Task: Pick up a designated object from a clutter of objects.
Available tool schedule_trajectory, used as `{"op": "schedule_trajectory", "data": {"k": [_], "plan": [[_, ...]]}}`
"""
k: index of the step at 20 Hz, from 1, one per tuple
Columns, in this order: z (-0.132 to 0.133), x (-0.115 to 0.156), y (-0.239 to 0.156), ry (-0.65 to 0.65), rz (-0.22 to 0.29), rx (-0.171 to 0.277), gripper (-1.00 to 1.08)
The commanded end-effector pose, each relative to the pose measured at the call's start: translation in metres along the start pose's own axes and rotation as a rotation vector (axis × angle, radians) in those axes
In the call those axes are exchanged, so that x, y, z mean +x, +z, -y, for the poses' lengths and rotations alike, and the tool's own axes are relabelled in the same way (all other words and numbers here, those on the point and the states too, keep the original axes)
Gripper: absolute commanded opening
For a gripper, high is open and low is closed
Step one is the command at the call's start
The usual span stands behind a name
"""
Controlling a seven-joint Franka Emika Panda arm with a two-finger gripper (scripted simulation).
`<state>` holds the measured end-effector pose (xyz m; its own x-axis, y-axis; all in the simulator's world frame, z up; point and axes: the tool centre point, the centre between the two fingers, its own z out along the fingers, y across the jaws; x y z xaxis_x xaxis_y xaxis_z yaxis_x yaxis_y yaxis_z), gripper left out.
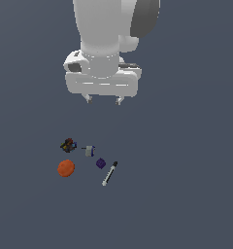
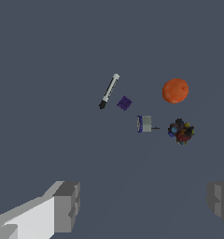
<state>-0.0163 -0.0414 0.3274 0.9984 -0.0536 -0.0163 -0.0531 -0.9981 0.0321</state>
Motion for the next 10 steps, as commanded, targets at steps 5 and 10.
{"op": "schedule_trajectory", "data": {"k": [5, 10], "plan": [[-0.001, 0.001, 0.003, 0.018, 0.001, 0.002, 1.0], [-0.003, 0.006, 0.013, 0.075, 0.001, 0.01, 1.0]]}}
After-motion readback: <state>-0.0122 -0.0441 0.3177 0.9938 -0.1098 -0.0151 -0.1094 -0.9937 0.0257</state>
